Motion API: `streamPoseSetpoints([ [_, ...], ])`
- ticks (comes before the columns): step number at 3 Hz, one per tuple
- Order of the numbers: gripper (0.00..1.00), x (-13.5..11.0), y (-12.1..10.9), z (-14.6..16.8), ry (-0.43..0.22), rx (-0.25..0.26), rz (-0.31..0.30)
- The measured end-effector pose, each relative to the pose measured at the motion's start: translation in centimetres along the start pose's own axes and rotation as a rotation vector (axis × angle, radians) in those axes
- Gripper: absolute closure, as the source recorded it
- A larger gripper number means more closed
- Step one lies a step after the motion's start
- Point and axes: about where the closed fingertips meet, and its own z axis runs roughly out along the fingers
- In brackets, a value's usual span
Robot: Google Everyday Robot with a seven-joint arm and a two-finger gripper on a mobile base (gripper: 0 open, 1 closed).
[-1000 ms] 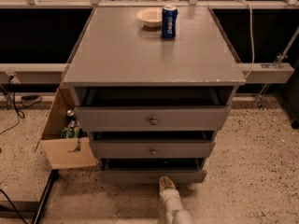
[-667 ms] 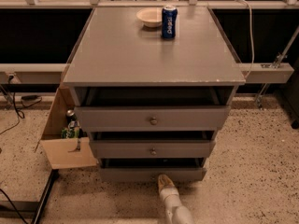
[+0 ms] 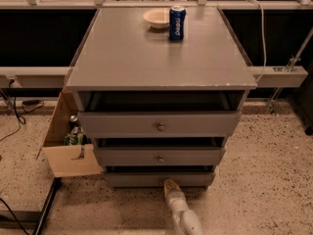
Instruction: Close bottom drawer
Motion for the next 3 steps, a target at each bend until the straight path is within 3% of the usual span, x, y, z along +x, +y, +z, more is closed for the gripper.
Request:
streamPoseSetpoints([
  [2,1.00,-0.39,-0.38,0.24,-0.007,0.007,-0.007],
  [3,1.00,-0.96,0.29,-0.12,0.034,-0.058,-0.003],
])
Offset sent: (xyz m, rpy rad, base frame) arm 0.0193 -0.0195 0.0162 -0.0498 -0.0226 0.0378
